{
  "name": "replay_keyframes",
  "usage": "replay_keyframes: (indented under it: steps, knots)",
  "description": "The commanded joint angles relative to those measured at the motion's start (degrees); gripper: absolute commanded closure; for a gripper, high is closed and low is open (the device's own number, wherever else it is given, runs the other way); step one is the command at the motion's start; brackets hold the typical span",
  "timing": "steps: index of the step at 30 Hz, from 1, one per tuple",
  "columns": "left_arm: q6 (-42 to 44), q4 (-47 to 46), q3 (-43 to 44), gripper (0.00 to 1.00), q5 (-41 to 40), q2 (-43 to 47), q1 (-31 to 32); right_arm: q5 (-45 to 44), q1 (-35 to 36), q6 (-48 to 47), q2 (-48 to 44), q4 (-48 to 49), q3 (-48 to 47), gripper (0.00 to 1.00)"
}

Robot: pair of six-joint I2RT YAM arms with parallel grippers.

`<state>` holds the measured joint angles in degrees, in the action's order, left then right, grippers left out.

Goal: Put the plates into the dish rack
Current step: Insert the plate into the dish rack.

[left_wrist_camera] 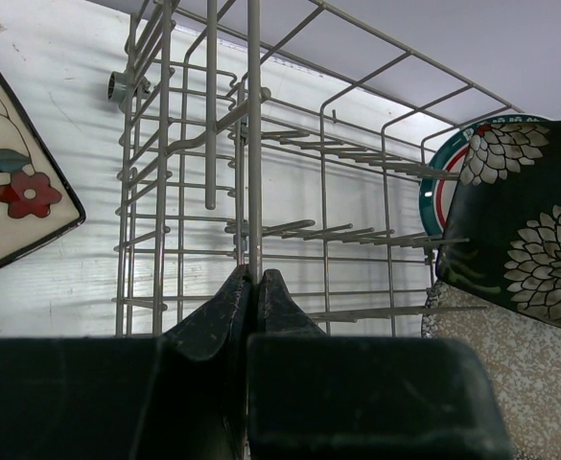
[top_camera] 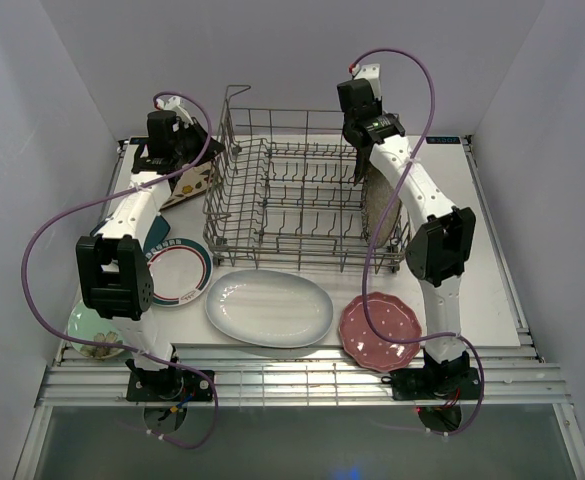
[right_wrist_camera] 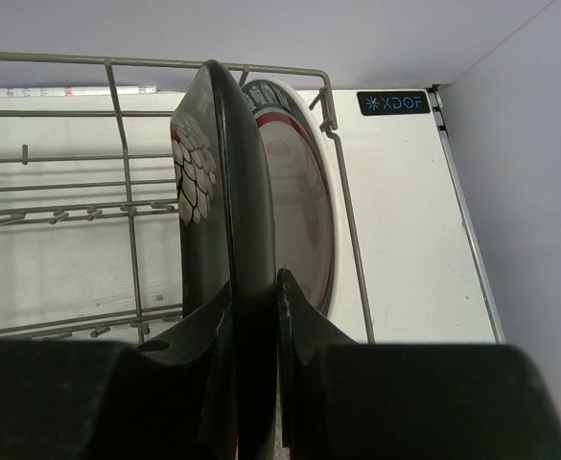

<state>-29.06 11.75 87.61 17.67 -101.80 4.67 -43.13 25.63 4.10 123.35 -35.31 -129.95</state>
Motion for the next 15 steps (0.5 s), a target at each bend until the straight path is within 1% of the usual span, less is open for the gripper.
replay_keyframes:
  steps: [1,8,14,15]
  knots:
    - [-0.4,4.8,-1.3,1.0,3.2,3.4,0.0,-3.4,-1.9,-1.8,0.4,3.5,-4.6,0.92]
    - [0.1,4.9,-0.9,1.0,3.4,2.9,0.0,-1.3,-2.2,-3.2,2.2,4.7,-5.0,0.92]
    - [0.2,4.9,-0.7,1.0,3.3,2.7,0.0,2.3,-2.4,-3.8,2.8,7.7,-3.3,0.92]
    - [0.3,4.9,-0.7,1.0,3.3,2.7,0.0,3.0,-2.4,-5.7,3.2,8.0,-3.3,0.92]
